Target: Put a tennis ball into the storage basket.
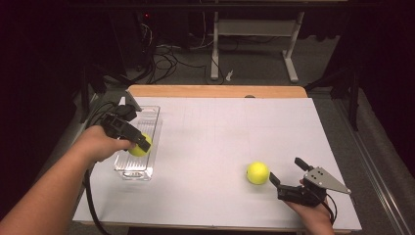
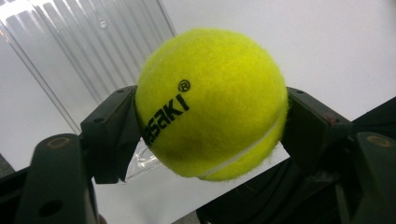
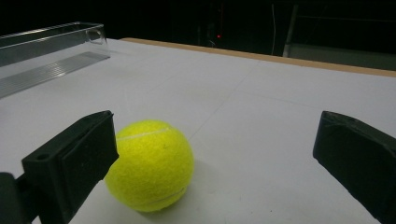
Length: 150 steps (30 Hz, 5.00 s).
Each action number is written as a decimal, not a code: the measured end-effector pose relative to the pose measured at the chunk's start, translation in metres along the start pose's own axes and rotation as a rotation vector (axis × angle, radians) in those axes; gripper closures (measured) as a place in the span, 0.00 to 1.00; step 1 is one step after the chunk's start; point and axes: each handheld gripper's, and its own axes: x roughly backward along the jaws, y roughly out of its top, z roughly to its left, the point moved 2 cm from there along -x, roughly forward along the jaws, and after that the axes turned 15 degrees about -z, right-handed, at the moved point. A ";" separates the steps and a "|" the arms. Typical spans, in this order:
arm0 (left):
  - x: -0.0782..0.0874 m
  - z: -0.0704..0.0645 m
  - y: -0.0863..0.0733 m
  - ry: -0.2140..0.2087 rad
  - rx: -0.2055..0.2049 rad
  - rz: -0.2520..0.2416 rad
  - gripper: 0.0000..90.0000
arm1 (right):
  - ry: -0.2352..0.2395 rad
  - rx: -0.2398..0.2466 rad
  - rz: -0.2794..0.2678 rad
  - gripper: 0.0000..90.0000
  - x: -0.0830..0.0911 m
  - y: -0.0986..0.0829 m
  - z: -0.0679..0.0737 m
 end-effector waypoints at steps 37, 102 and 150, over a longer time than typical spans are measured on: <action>-0.021 0.020 -0.020 0.059 0.044 0.057 0.30 | 0.000 -0.004 -0.001 0.01 0.000 0.000 0.000; -0.042 0.019 -0.024 0.115 0.015 0.081 0.26 | 0.003 -0.003 -0.007 0.01 0.001 0.001 0.000; -0.023 -0.024 -0.011 0.004 -0.047 0.020 0.01 | -0.001 0.001 -0.014 0.01 0.001 0.002 0.001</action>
